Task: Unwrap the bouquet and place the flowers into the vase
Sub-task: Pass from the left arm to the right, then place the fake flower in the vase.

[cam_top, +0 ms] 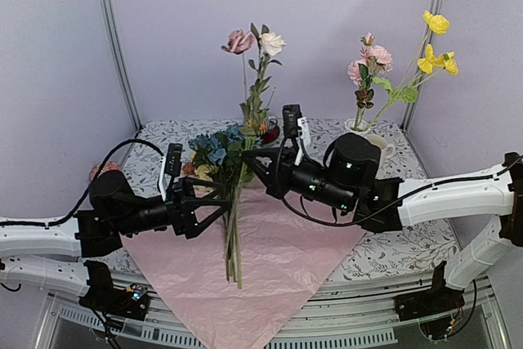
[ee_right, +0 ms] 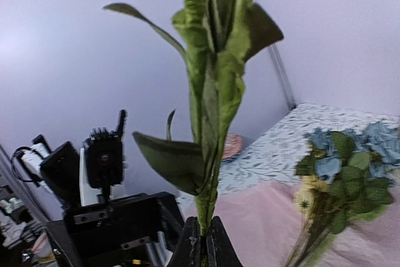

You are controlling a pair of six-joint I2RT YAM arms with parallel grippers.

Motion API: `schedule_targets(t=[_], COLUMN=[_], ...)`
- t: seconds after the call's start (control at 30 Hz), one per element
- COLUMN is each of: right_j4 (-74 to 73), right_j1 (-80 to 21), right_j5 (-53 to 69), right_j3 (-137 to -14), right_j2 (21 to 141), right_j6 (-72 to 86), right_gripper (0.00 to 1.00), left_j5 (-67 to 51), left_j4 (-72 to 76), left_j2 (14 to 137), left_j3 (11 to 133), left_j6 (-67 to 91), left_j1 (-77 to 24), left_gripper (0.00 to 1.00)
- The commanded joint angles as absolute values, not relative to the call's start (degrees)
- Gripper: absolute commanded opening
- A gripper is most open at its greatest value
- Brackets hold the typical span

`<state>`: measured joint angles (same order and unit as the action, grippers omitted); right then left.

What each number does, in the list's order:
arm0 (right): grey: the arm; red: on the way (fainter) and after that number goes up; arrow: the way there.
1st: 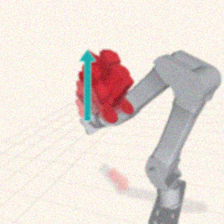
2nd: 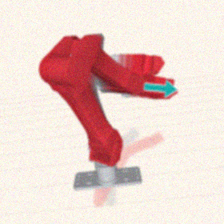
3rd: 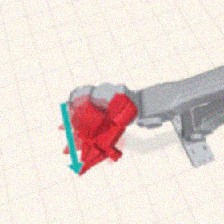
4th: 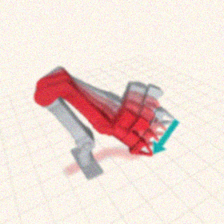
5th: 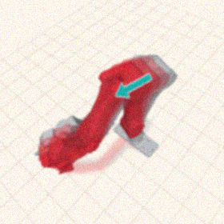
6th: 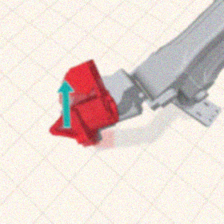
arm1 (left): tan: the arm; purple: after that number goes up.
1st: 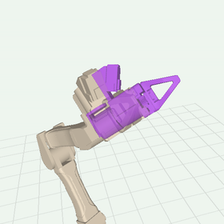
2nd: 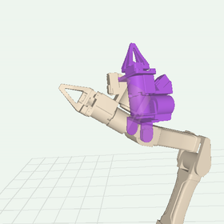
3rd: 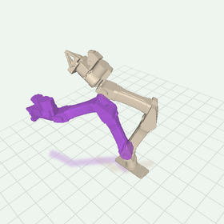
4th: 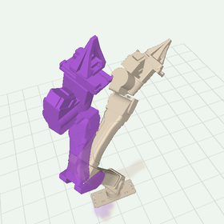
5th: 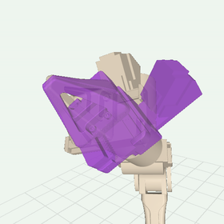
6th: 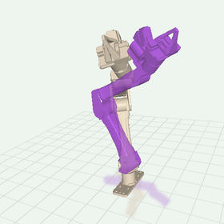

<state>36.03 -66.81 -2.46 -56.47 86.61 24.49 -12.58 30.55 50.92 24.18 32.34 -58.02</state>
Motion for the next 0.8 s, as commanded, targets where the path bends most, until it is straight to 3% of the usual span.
schedule_targets(t=[0.0,0.17,0.4,0.6,0.77], right_j4=[21.8,9.3,0.6,7.0,7.7], right_j1=[-66.8,-65.4,-60.9,-58.2,-52.5], right_j5=[-23.3,-37.4,-41.8,-47.7,-43.6], right_j3=[-55.7,-60.1,-72.1,-77.3,-77.8], right_j2=[76.0,65.0,60.1,61.5,62.5], right_j6=[14.1,2.7,-7.4,-19.4,-19.6], right_gripper=[0.02,0.02,0.03,0.02,0.02], left_j5=[-8.9,-7.7,-8.5,-9.1,-8.9], left_j4=[27.5,27.3,27.0,26.6,27.2], left_j2=[48.4,46.5,47.7,49.2,49.6], left_j3=[23.1,22.5,24.5,25.9,25.8], left_j6=[31.5,29.8,28.6,29.4,30.6], left_j1=[-58.7,-58.6,-58.6,-58.5,-58.6], left_gripper=[0.98,0.98,0.97,0.95,0.94])
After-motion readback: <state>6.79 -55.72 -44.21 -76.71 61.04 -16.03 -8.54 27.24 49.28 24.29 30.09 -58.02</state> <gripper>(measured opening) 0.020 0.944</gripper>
